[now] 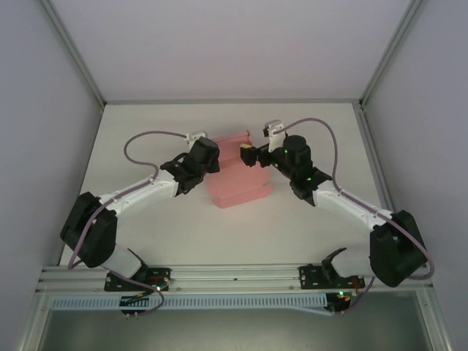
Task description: Assemble paper box
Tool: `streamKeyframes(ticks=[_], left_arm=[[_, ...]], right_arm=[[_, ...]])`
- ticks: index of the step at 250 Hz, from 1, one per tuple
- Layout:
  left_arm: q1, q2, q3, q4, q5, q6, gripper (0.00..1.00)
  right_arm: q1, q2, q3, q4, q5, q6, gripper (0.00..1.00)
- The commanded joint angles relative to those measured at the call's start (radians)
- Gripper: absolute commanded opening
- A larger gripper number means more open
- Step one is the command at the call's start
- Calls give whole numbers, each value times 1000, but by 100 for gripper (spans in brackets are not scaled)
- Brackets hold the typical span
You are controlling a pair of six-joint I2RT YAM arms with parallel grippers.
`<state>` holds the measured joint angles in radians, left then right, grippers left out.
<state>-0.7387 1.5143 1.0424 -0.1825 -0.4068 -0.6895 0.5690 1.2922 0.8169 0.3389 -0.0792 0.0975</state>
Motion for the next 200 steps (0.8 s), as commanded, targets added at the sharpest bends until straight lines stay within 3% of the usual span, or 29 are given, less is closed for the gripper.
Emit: streamKeyframes(ticks=[1, 33, 68, 106, 132, 146, 164, 200], left_arm=[[5, -61, -43, 93, 49, 100, 0], [4, -111, -80, 168, 140, 202, 0], [10, -164, -138, 283, 315, 309, 0], [10, -196, -186, 401, 496, 376, 0], [11, -198, -208, 493, 646, 411, 0], [9, -185, -196, 508, 687, 421, 0], [9, -160, -164, 491, 681, 425, 0], [9, -105, -108, 454, 590, 406, 0]], right_arm=[[-16, -96, -32, -27, 81, 31, 100], [-132, -170, -28, -172, 201, 179, 100], [-312, -107, 42, -407, 107, 244, 100], [-359, 16, 73, -406, -209, 214, 100], [-353, 112, 76, -256, -559, 255, 100], [-339, 158, 79, -163, -688, 304, 100], [-306, 186, 90, -113, -758, 304, 100], [-254, 203, 129, -189, -825, 220, 100]])
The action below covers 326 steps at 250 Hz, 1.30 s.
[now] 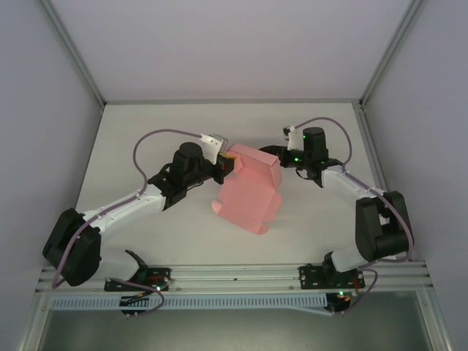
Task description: Assemble paper box
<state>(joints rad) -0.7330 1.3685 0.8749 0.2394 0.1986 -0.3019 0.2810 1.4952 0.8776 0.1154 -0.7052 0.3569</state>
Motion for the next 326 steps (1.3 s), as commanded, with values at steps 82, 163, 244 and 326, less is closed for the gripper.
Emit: streamKeyframes(ticks=[82, 163, 244, 326], left_arm=[[-45, 147, 197, -75, -385, -53, 0], [-91, 246, 313, -208, -635, -196, 0], [-93, 315, 360, -67, -286, -200, 0], [-91, 362, 451, -68, -161, -252, 0]], right_arm=[[114, 119, 86, 220, -380, 76, 100], [160, 165, 105, 445, -436, 242, 100], [189, 271, 114, 725, -469, 468, 100], [223, 290, 147, 570, -433, 355, 100]])
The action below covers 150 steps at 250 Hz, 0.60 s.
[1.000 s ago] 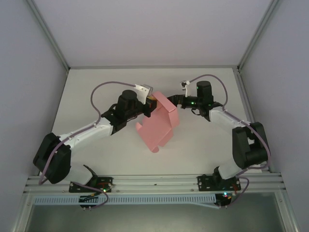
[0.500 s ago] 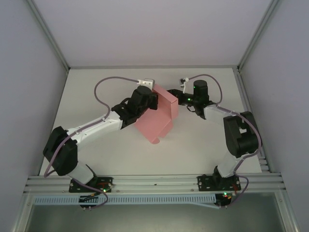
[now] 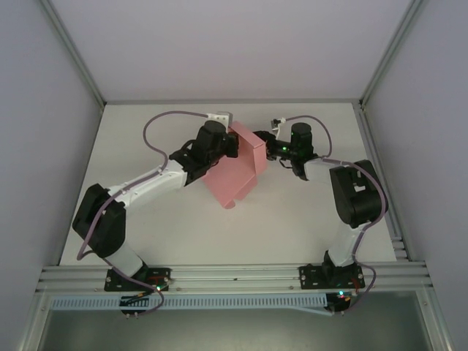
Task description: Assemble paper box
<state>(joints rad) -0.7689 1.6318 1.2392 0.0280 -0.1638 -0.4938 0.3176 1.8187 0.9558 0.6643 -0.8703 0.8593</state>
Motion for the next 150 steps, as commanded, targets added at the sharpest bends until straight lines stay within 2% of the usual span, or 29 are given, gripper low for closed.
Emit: streamKeyframes(ticks=[1, 33, 64, 92, 109, 126, 150], left_arm=[[-56, 100, 90, 141, 202, -62, 0], [-60, 137, 138, 138, 240, -94, 0], [-61, 148, 138, 182, 265, -114, 0], [-60, 126, 120, 155, 256, -71, 0], [-55, 92, 88, 103, 230, -7, 0], [-49, 43, 46, 21, 173, 63, 0], [-35, -39, -24, -85, 124, 163, 0]], right_arm=[[188, -33, 70, 21, -266, -149, 100], [199, -37, 88, -72, -242, -208, 100], [201, -36, 94, -66, -243, -207, 100], [195, -52, 82, -58, -234, -202, 100], [173, -78, 83, -150, -199, -249, 100], [133, -122, 84, -351, -75, -348, 100], [79, -196, 111, -706, 256, -538, 100]])
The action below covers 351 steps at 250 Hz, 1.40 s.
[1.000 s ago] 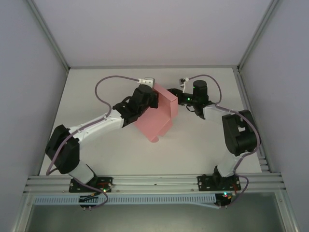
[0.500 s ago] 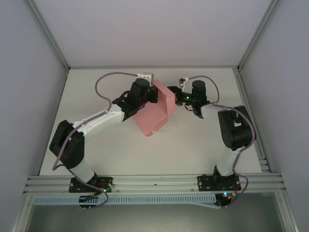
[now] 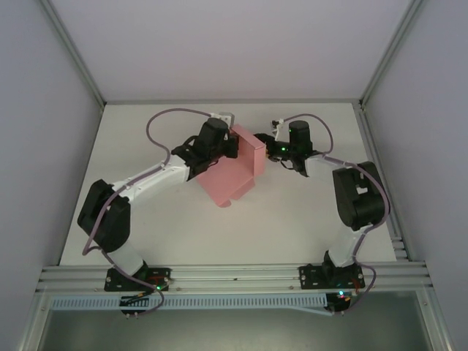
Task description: Assemble paper box
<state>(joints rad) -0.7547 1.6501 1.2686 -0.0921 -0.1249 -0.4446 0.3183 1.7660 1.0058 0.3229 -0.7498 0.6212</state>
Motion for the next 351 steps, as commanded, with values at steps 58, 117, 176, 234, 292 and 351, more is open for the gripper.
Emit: streamKeyframes(ticks=[58, 117, 176, 234, 292, 351], left_arm=[[-44, -232, -154, -177, 27, 328, 0], [-43, -160, -68, -479, -107, 572, 0], [-69, 69, 61, -668, -144, 782, 0], [-102, 277, 188, -650, -218, 887, 0], [-123, 447, 344, -708, -286, 939, 24], [-142, 382, 356, -678, -250, 947, 57]], right_arm=[[-8, -294, 38, -704, 768, -393, 100], [-81, -397, -2, -797, 923, -409, 100], [-87, -457, -33, -804, 896, -449, 100], [-97, -458, -43, -805, 899, -465, 100], [-109, -464, -50, -814, 884, -474, 100], [-111, -475, -54, -816, 842, -492, 100]])
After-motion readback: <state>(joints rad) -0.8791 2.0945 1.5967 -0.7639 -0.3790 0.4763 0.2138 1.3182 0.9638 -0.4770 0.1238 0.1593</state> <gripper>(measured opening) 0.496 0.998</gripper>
